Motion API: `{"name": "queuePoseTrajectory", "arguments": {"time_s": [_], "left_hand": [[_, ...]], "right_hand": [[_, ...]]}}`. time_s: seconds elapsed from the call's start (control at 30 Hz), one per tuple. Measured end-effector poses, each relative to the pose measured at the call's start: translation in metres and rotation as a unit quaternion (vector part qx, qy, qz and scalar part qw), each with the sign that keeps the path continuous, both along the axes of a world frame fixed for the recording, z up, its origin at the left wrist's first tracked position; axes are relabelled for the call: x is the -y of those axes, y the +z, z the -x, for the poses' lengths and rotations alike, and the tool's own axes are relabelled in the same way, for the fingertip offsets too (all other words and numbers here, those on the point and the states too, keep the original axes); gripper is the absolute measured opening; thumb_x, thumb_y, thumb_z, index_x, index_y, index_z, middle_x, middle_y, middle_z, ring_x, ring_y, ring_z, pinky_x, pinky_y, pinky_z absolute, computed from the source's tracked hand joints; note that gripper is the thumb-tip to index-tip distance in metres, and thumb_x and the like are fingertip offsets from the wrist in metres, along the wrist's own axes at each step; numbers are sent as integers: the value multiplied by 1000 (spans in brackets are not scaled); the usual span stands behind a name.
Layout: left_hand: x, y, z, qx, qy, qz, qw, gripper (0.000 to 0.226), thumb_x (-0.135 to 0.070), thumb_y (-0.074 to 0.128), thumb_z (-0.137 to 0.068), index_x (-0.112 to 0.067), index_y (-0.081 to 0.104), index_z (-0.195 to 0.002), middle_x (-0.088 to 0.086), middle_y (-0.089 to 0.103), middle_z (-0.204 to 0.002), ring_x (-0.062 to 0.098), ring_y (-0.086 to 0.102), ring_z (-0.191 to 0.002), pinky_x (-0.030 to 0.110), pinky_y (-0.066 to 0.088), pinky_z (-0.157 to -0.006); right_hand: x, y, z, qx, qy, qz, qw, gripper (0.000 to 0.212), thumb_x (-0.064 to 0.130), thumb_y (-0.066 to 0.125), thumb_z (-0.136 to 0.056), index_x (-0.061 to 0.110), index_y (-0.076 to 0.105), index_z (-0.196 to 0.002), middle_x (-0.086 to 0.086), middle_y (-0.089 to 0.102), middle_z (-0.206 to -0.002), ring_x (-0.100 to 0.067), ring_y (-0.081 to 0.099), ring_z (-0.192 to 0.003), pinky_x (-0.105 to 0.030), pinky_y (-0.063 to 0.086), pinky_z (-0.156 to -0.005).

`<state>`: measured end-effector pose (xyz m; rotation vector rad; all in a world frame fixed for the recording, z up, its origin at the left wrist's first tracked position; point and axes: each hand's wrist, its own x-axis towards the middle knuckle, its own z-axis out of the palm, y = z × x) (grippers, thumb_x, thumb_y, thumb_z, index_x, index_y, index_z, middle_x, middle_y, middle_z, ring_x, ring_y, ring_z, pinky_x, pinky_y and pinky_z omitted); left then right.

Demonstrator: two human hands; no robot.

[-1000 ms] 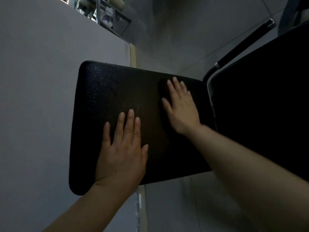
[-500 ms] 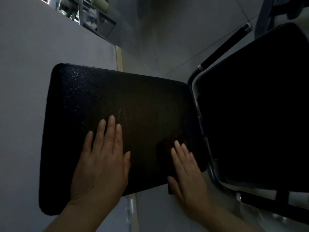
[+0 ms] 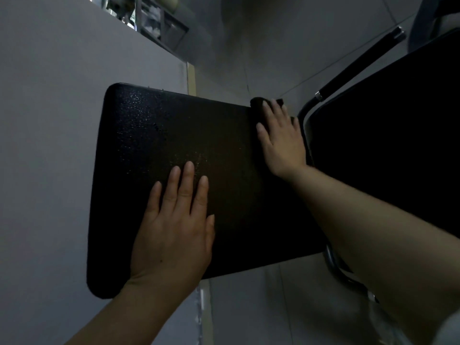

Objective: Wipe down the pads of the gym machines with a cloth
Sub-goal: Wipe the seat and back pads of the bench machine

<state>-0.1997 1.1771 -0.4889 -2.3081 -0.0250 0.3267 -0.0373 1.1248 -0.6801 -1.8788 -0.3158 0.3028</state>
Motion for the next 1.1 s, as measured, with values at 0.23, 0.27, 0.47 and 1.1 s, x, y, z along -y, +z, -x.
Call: {"name": "queuePoseTrajectory", "arguments": {"time_s": [0.23, 0.27, 0.47, 1.1], "left_hand": [[-5, 17, 6, -50, -20, -2, 999, 60, -39, 27, -91, -4, 43, -138, 22, 34, -148, 38, 33, -136, 51, 21, -107], [-7, 22, 7, -62, -25, -5, 998, 61, -41, 25, -92, -5, 41, -138, 21, 33, -148, 37, 33, -136, 52, 22, -107], [-13, 31, 8, -97, -37, -16, 994, 60, -40, 26, -93, -5, 38, -141, 20, 28, -151, 36, 26, -140, 55, 20, -110], [-20, 25, 8, -100, -36, -15, 994, 63, -44, 9, -98, -7, 39, -140, 20, 28, -152, 35, 25, -140, 54, 15, -111]], "right_hand": [[55, -17, 137, 42, 54, -30, 997, 55, 47, 18, -98, 30, 3, -148, 11, -5, -157, -6, -11, -144, -23, -10, -116], [59, -20, 150, 44, 61, -35, 997, 56, 46, 20, -98, 28, 5, -149, 10, -3, -158, -8, -9, -145, -24, -8, -117], [55, -26, 122, 49, 58, -63, 995, 55, 50, 24, -96, 33, 9, -147, 14, -1, -156, -4, -7, -144, -22, -8, -115], [54, -10, 136, 16, 49, -68, 996, 53, 54, 13, -97, 38, 5, -147, 21, -10, -155, -3, -12, -144, -19, -13, -114]]}}
